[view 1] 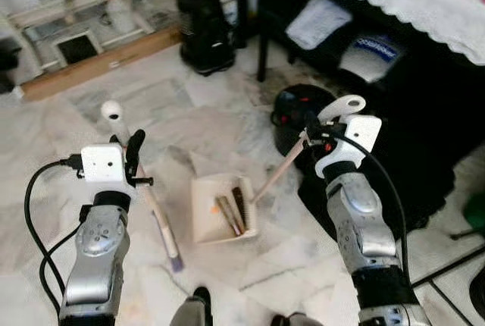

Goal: Sweep floor

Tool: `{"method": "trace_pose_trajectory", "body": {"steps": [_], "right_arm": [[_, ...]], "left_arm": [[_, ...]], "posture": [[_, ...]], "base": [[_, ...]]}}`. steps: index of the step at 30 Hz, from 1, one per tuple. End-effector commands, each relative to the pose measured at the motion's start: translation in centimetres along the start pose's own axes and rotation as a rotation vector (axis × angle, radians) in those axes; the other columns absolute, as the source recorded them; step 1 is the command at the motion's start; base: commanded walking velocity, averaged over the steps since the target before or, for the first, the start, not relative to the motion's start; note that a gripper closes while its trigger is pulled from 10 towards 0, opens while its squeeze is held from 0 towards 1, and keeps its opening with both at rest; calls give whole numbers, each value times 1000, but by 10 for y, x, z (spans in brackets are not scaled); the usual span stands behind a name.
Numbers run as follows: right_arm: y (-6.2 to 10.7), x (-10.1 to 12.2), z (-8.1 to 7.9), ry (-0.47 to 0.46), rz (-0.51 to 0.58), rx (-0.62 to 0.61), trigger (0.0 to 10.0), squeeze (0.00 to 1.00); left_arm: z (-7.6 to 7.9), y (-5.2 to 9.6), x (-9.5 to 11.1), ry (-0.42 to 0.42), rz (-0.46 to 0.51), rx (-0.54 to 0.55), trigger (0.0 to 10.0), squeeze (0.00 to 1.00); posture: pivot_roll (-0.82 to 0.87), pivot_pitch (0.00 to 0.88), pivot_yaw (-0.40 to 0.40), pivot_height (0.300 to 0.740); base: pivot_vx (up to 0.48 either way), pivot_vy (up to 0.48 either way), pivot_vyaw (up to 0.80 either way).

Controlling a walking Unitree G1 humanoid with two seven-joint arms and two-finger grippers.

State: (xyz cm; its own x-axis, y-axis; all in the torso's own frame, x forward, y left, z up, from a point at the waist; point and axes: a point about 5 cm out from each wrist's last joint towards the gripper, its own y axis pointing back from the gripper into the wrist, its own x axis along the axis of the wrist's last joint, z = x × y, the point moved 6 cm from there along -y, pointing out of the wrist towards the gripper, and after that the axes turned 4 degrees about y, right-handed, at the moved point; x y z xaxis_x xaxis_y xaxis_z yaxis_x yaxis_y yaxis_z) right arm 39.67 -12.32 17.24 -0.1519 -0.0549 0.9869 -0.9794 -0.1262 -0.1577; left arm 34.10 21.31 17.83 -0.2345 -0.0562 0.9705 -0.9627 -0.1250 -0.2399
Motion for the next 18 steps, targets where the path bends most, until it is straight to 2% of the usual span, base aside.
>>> {"method": "trace_pose_trajectory", "body": {"steps": [1,18], "right_arm": [[-2,21,-4,-27,75,13,10000,0],[-2,23,-1,-5,75,33,10000,0]], "left_arm": [[-3,1,7,-6,27,5,10000,0],[-1,8,0,25,21,36,10000,0]], "posture": [[-53,194,-7,740],[-58,135,-40,740]], "base": [[0,0,800],[0,0,800]]}}
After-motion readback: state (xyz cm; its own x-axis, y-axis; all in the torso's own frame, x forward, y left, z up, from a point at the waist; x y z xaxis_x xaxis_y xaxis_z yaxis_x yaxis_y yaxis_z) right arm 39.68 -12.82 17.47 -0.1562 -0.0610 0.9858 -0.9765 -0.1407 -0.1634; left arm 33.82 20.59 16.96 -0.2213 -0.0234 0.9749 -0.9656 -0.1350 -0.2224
